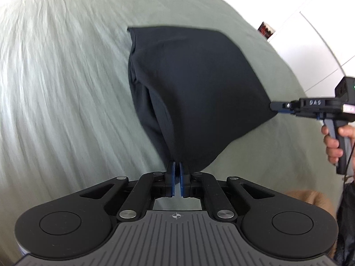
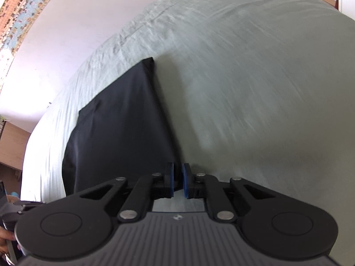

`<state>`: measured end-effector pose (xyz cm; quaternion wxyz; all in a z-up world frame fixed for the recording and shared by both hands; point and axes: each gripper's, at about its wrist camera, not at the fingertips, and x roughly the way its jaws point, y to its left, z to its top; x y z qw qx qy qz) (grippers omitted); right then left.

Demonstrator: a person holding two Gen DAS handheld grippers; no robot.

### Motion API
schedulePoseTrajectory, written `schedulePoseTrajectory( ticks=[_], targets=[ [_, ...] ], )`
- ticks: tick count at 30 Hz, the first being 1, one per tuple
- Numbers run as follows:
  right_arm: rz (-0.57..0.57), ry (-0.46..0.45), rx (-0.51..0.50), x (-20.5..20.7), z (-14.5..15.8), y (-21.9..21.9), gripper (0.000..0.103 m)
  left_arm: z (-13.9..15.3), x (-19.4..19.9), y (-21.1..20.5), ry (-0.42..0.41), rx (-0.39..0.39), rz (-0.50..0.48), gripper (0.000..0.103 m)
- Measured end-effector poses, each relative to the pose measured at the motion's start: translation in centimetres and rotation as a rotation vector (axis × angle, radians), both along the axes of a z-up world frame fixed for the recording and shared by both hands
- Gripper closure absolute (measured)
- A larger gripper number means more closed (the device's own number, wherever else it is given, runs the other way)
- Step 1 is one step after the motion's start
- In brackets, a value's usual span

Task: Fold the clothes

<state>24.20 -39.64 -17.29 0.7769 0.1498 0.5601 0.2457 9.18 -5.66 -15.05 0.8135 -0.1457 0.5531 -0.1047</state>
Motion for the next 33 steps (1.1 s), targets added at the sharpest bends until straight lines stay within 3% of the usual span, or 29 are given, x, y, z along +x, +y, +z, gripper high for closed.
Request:
schedulePoseTrajectory(
  ticks=[5,10,11,12,13,14,16,23,24,25,28,33],
  targets=[
    [-0.007,0.006,0.003,0.0,-0.5,-0.1,0.094,-1.3,-0.3,-0.3,0.017,0.016,-0.017,0.099],
    [0.003,-0.012,-0.013,-0.1,0.6,-0.1,0.091,0.0,-0.7,-0.3,0.000,0.016,-0.043,0.099],
    [0.003,-0.019,-0.012,-0.2,0.9,-0.2,0.086,0.7,-1.0,-0.3,-0.026,0.030,-0.049,0.099],
    [0.002,-0.023,-0.009,-0.2,1.1,-0.4,0.067,1.4,-1.2,-0.2,-0.059,0.053,-0.050,0.098],
    [0.002,-0.030,-0.005,-0.4,1.4,-0.5,0.055,1.9,-1.3,0.0,-0.088,0.072,-0.050,0.092],
    [0.004,-0.040,-0.002,-0.5,1.6,-0.6,0.055,2.2,-1.2,0.3,-0.110,0.079,-0.045,0.086],
    [0.010,-0.041,-0.007,-0.6,1.6,-0.4,0.055,2.4,-0.7,0.7,-0.134,0.069,-0.026,0.080],
    [0.014,-0.015,0.014,-0.6,0.8,0.3,0.055,0.6,0.9,0.4,-0.118,0.045,-0.021,0.082],
    [0.015,-0.011,0.013,-0.6,0.6,0.4,0.060,0.5,0.9,0.4,-0.120,0.043,-0.023,0.087],
    [0.020,-0.005,0.014,-0.6,0.5,0.5,0.073,0.6,0.8,0.3,-0.123,0.044,-0.025,0.102],
    [0.033,0.004,0.018,-0.7,0.3,0.7,0.090,0.8,0.8,0.2,-0.136,0.052,-0.023,0.102],
    [0.020,-0.013,0.037,-0.6,1.0,0.1,0.093,1.9,0.0,0.7,-0.146,-0.005,0.015,0.103]
  ],
)
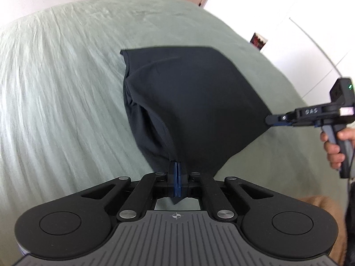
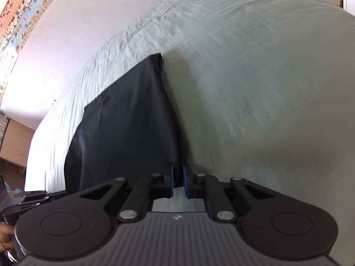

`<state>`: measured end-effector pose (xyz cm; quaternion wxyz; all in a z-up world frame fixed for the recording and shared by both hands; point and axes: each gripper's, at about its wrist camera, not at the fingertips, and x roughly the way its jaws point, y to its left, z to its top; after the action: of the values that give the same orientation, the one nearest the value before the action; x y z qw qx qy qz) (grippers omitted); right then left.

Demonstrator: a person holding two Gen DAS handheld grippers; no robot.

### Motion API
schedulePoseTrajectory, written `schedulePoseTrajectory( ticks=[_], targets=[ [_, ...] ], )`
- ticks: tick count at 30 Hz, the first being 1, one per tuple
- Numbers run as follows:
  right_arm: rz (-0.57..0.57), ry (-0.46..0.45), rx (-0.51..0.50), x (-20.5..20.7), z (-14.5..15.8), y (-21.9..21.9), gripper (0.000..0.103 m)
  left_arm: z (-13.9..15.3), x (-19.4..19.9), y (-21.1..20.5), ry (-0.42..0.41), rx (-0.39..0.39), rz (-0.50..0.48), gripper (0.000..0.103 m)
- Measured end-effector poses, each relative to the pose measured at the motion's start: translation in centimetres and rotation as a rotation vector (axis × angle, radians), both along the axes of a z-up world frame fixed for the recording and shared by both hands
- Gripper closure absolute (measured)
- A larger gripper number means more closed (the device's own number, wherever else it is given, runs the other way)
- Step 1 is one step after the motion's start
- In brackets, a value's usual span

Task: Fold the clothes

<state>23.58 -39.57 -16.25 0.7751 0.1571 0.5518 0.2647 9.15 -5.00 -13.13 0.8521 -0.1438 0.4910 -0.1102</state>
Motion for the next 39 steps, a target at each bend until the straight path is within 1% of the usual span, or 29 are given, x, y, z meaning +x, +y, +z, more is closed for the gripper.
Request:
schedulePoseTrajectory(
  ticks=[4,9,11,13,15,17,20,22,23,24,26,27,29,31,32,33,35,36,37,38,39],
  targets=[
    [0.009,0.002,-0.011,-0.1,0.1,-0.2,0.093,-0.6,-0.3,0.4,0.040,-0.035,0.027,0.102],
    [0.009,0.033,-0.051,0.1,-1.6,0.0,0.093,-2.3,0.1,0.2,0.105,-0.027,0.030,0.100],
    [-0.002,0.035,-0.040,0.2,-1.5,-0.2,0.090,-2.8,0.1,0.4,0.128,-0.017,0.036,0.100],
    [-0.010,0.015,-0.040,0.2,-0.8,-0.6,0.084,-2.3,-0.1,1.0,0.128,-0.012,0.048,0.100],
    [-0.021,-0.009,-0.033,0.3,0.1,-1.0,0.081,-1.4,-0.3,1.6,0.102,-0.002,0.062,0.099],
    [-0.039,-0.029,-0.010,0.7,1.0,-1.5,0.081,0.1,-0.2,2.2,0.049,0.003,0.072,0.099],
    [-0.041,-0.061,0.009,1.7,2.0,-1.1,0.081,2.9,1.1,2.6,-0.062,-0.001,0.076,0.096],
    [-0.029,-0.075,0.033,2.4,2.4,-0.1,0.081,3.3,2.4,2.1,-0.093,-0.018,0.062,0.095],
    [-0.022,-0.082,0.044,2.7,2.6,0.5,0.081,3.2,3.4,1.7,-0.105,-0.020,0.051,0.095],
    [-0.013,-0.088,0.054,3.0,2.6,1.4,0.081,2.8,4.2,1.3,-0.104,-0.006,0.045,0.095],
    [0.012,-0.085,0.060,3.5,2.2,3.1,0.081,1.6,5.4,0.7,-0.085,0.040,0.040,0.095],
    [0.022,-0.073,0.041,3.7,1.6,4.0,0.081,1.0,5.6,0.6,-0.072,0.065,0.042,0.095],
    [0.037,-0.043,-0.018,3.8,0.1,4.9,0.081,-0.8,5.6,0.9,-0.010,0.111,0.054,0.095],
    [0.032,-0.021,-0.036,3.7,-1.1,4.8,0.081,-1.8,5.2,1.4,0.022,0.121,0.069,0.095],
    [0.011,-0.014,-0.012,3.5,-1.4,4.2,0.081,-2.1,4.8,1.8,0.013,0.112,0.068,0.095],
    [-0.015,-0.007,0.000,3.4,-1.3,3.6,0.081,-2.1,4.2,2.1,0.004,0.106,0.064,0.095],
    [-0.066,-0.007,-0.011,3.1,-0.6,2.4,0.080,-1.7,3.7,2.5,0.018,0.110,0.072,0.094],
    [-0.087,-0.012,-0.024,2.8,-0.1,1.8,0.074,-1.5,3.5,2.6,0.027,0.114,0.075,0.094],
    [-0.107,-0.021,-0.037,2.4,0.7,1.3,0.065,-1.3,3.4,2.7,0.035,0.120,0.076,0.089],
    [-0.123,-0.040,-0.050,1.8,1.7,0.9,0.058,-0.6,3.1,2.7,0.050,0.128,0.074,0.075],
    [-0.139,-0.058,-0.064,1.2,2.8,0.6,0.044,0.1,2.8,2.7,0.063,0.135,0.070,0.067]
  ],
)
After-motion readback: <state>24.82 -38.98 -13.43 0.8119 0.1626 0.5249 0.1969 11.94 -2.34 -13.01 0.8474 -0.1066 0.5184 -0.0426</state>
